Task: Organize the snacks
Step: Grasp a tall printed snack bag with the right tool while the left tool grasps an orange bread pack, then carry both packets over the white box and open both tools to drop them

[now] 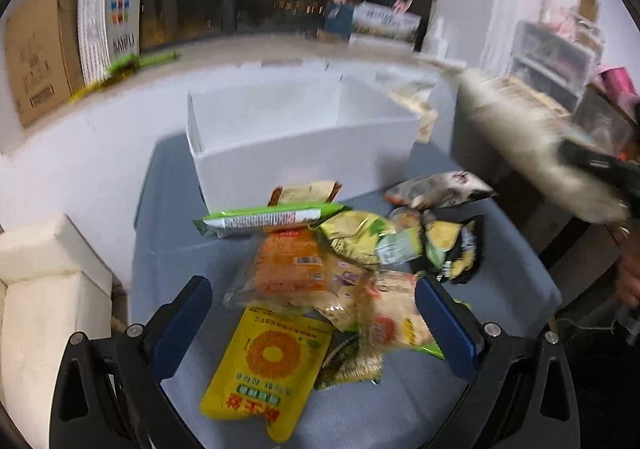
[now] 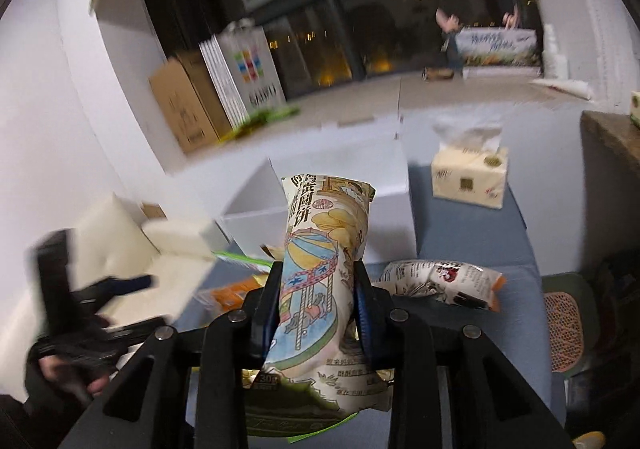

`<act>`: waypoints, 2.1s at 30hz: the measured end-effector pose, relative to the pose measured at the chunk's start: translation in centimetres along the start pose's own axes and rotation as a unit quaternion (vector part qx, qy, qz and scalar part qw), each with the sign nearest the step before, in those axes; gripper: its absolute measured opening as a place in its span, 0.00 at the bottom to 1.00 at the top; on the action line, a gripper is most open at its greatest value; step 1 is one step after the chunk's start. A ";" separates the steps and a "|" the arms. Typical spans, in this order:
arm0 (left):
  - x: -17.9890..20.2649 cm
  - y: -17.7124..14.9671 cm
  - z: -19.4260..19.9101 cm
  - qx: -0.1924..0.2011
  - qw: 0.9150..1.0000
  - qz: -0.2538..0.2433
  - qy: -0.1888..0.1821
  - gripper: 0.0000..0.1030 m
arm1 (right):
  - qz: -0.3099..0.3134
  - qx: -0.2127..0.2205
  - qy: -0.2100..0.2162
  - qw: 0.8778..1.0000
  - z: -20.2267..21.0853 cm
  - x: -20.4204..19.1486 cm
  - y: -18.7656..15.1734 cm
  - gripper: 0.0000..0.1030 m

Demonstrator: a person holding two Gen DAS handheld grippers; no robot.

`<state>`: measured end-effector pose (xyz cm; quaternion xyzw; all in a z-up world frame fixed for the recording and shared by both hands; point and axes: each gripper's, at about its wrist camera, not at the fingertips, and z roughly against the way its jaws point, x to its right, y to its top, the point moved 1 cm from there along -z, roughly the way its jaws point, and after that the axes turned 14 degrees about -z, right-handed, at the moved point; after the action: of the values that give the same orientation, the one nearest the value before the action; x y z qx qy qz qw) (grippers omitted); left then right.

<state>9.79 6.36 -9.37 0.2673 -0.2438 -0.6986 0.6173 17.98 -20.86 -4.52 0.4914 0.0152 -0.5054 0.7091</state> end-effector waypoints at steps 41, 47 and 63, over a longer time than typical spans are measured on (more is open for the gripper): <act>0.3 -1.9 0.4 -0.043 0.999 0.000 -0.015 0.70 | 0.014 0.003 0.019 1.000 1.0 -1.1 -2.2 0.33; -0.1 0.0 5.6 0.079 0.996 0.032 -0.013 0.70 | 0.020 0.012 0.012 1.000 -0.4 -1.8 -1.2 0.33; -10.2 15.0 -7.1 0.066 0.992 0.098 0.054 0.70 | 0.094 0.042 -0.095 0.990 -13.4 -5.8 11.9 0.33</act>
<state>26.50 14.59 -3.81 0.3193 -0.2805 -0.6020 0.6760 30.21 -7.20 -0.33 0.4693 -0.1199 -0.4813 0.7306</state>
